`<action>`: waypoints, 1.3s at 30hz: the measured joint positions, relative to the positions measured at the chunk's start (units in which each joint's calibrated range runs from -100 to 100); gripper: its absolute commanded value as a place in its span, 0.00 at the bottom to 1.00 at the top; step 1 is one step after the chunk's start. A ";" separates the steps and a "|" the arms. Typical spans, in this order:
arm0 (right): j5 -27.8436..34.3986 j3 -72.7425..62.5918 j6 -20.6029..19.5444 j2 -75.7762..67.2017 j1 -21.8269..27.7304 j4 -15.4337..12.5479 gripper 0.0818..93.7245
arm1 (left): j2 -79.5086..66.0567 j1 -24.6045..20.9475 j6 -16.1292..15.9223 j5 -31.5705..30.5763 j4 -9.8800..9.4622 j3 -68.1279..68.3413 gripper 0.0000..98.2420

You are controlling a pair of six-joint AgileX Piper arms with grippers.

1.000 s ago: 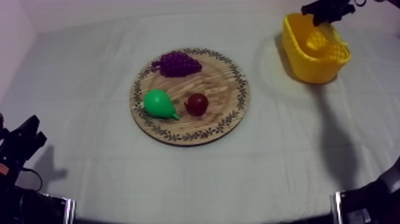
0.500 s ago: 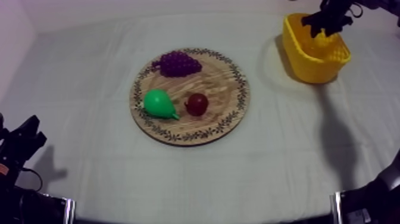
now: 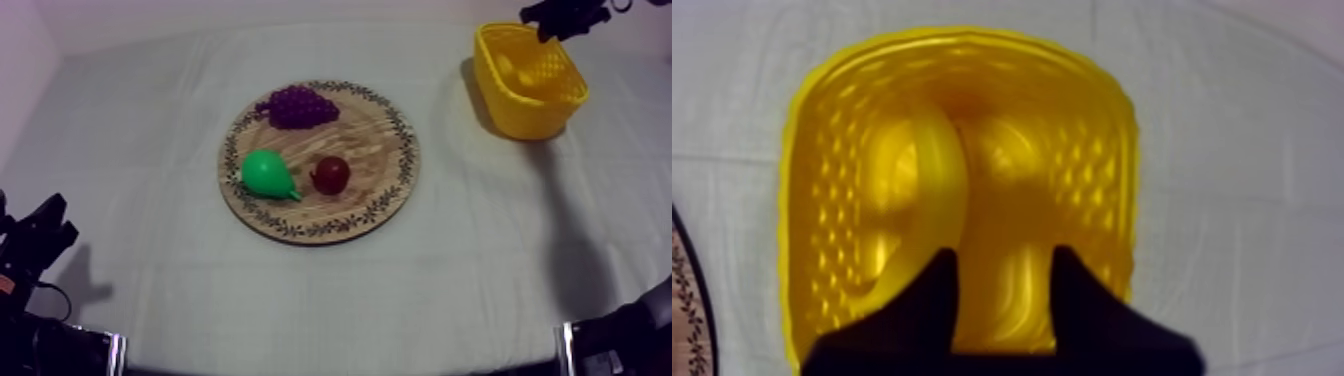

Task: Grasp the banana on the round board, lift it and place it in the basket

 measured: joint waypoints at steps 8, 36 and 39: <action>-3.48 9.61 2.23 -17.76 -0.04 -0.93 0.01 | 0.00 0.00 0.00 0.00 0.00 0.00 0.00; -31.14 71.66 6.24 -87.05 1.16 -7.96 0.00 | 0.00 0.00 0.00 0.00 0.00 0.00 0.00; -32.23 79.53 7.63 -93.99 1.31 -8.76 0.00 | 0.00 0.00 0.00 0.00 0.00 0.00 0.00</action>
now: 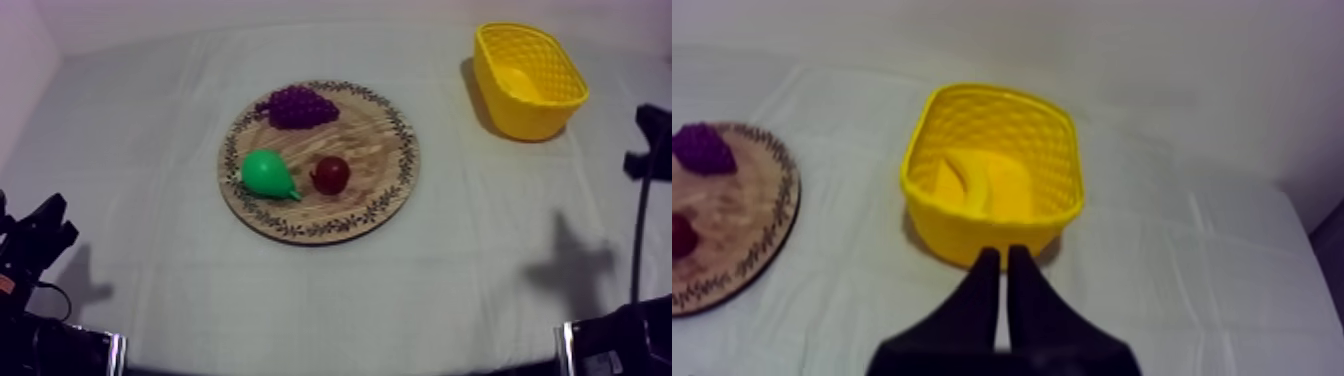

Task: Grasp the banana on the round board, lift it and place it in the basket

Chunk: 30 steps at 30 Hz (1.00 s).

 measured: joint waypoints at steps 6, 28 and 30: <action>-2.31 14.71 1.10 -11.12 1.32 -1.01 0.00 | 0.00 0.00 0.00 0.00 0.00 0.00 0.00; 2.57 22.26 -0.40 -20.41 2.02 -2.81 0.00 | 0.00 0.00 0.00 0.07 0.00 0.00 0.00; 2.83 22.26 0.10 -20.41 2.02 -2.81 0.00 | 0.00 0.00 0.00 -0.01 0.00 0.00 0.00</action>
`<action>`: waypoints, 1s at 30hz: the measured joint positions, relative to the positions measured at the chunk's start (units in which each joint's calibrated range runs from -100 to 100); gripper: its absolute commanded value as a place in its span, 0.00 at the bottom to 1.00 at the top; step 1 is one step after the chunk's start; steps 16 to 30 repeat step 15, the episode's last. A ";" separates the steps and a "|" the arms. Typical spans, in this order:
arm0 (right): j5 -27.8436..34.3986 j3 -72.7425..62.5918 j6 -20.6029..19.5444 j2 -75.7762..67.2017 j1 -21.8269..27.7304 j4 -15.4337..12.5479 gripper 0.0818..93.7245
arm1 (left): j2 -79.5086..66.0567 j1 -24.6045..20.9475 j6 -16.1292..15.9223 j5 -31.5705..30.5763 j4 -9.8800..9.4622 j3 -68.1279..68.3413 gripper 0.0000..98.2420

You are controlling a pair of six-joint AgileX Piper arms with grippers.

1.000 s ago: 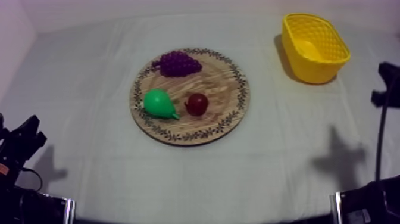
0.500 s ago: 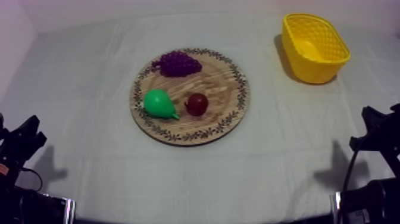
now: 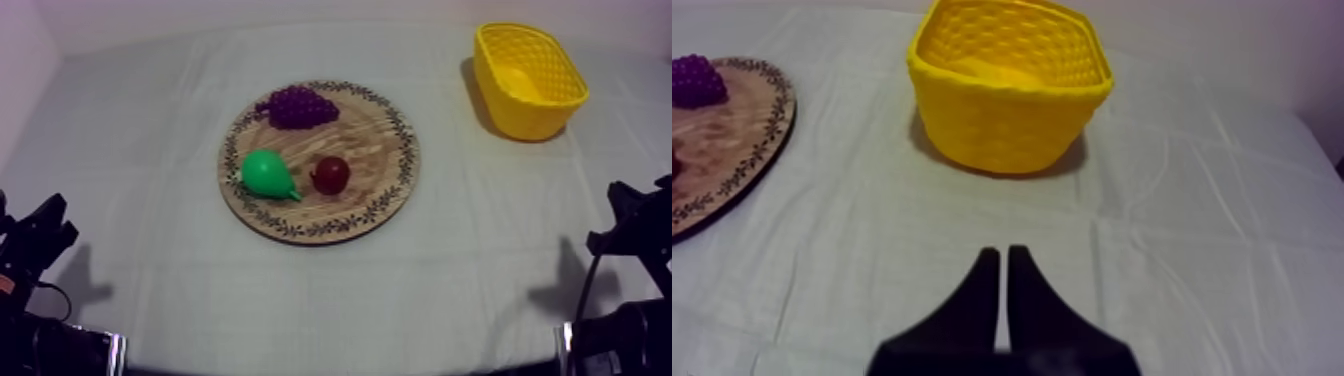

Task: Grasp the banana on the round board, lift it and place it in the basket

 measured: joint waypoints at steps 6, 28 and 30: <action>0.09 0.00 0.20 -0.01 0.00 0.00 0.00 | 0.00 0.00 0.00 0.01 0.00 0.00 0.00; 0.01 0.13 0.26 -0.01 0.00 0.00 0.00 | 0.00 0.00 0.03 0.01 0.00 0.00 0.00; 0.01 0.13 0.26 -0.01 0.00 0.00 0.00 | 0.00 0.00 0.03 0.01 0.00 0.00 0.00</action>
